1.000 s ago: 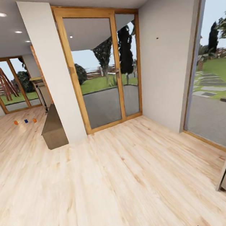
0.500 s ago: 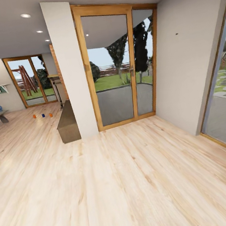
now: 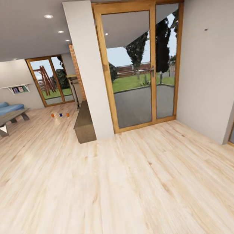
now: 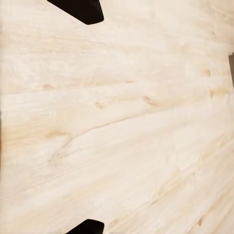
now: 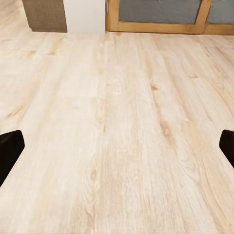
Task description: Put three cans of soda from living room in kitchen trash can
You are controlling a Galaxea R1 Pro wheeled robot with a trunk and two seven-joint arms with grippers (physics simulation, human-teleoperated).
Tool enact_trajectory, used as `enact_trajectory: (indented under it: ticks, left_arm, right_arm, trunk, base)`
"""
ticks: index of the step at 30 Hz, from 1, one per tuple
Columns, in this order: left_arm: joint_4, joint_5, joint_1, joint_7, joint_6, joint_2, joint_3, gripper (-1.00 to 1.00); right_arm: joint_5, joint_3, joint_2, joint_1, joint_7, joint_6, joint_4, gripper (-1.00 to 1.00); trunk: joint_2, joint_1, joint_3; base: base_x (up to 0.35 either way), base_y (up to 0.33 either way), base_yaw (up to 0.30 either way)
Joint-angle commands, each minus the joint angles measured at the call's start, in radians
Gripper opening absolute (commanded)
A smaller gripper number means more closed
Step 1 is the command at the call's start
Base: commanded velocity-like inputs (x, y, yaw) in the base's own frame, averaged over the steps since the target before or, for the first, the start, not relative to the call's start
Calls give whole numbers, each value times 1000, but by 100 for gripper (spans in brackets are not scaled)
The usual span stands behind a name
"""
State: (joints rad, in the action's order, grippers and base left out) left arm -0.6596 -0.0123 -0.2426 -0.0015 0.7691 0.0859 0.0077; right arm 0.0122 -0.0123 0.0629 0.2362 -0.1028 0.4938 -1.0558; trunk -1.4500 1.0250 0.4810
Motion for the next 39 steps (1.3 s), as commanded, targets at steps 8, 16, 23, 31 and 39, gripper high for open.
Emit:
enact_trajectory:
  ticks: [8, 16, 23, 31, 39]
  left_arm:
    - [0, 0, 0, 0, 1, 0, 0, 100]
    - [0, 0, 0, 0, 1, 0, 0, 100]
    - [-1, 0, 0, 0, 1, 0, 0, 100]
    - [-1, 0, 0, 0, 1, 0, 0, 100]
    - [-1, 1, 0, -1, 1, 0, 0, 100]
  right_arm:
    - [0, 0, 0, 0, 0, 0, 0, 100]
    - [1, 0, 0, 0, 0, 0, 0, 100]
    - [1, 0, 0, 0, 0, 0, 0, 100]
    - [1, 0, 0, 0, 0, 0, 0, 100]
    - [1, 0, 0, 0, 0, 0, 0, 100]
  trunk:
    - [0, 0, 0]
    - [0, 0, -2]
    - [0, 0, -5]
    - [0, 0, -9]
    - [0, 0, -13]
  base:
    - [0, 0, 252]
    - [0, 0, 253]
    - [0, 0, 253]
    - [0, 0, 253]
    - [0, -13, 252]
